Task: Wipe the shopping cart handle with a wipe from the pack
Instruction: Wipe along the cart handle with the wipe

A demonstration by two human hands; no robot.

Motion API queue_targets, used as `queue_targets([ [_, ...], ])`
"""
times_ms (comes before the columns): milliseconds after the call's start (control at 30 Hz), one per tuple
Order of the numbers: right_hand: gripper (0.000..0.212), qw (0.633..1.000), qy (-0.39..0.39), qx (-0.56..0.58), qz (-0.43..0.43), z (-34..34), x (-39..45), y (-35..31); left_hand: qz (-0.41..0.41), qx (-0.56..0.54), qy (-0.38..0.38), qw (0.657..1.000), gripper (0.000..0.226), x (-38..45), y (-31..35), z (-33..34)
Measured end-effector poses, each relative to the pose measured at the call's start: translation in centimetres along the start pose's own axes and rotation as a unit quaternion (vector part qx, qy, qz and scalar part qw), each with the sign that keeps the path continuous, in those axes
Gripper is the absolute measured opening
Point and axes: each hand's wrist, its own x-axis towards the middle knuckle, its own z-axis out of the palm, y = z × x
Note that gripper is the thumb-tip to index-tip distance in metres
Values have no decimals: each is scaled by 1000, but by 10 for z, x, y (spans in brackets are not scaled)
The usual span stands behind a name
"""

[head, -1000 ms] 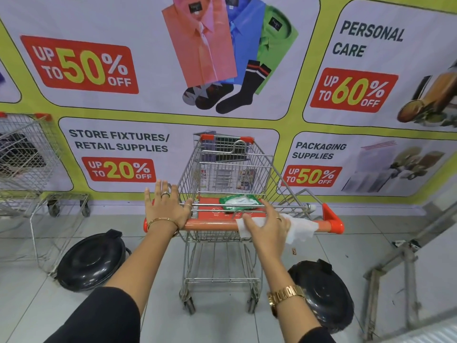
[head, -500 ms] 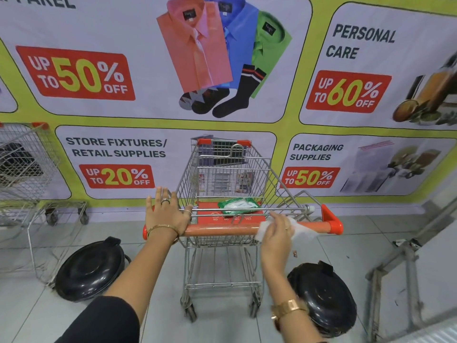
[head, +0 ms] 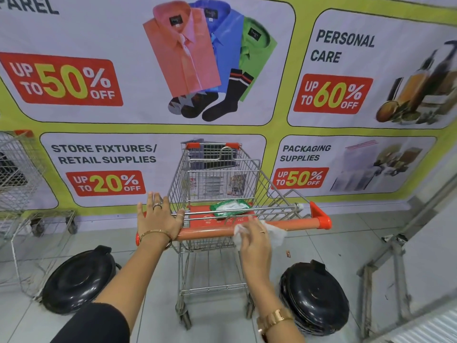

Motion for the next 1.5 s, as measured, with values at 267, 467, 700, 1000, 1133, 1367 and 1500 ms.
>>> queue_targets([
  [267, 23, 973, 173, -115, 98, -68, 52, 49, -2, 8, 5, 1000, 69, 2, 1, 2],
  [467, 28, 983, 112, -137, 48, -33, 33, 17, -3, 4, 7, 1000, 67, 2, 2, 1],
  [700, 25, 993, -38, -108, -37, 5, 16, -20, -9, -3, 10, 1000, 68, 4, -3, 2],
  [1000, 26, 988, -26, -154, -16, 3, 15, -32, -16, 6, 6, 1000, 67, 1, -1, 1],
  [1133, 23, 979, -75, -168, -91, 23, 3, -44, -19, 4, 8, 1000, 68, 1, -5, 2],
  [1367, 18, 975, -21, -191, -115, -4, 16, -21, -15, -7, 2, 1000, 68, 1, -2, 2],
  [1500, 15, 969, -46, -161, -183, 17, 3, -37, -13, -2, 0, 1000, 66, 0, -3, 2],
])
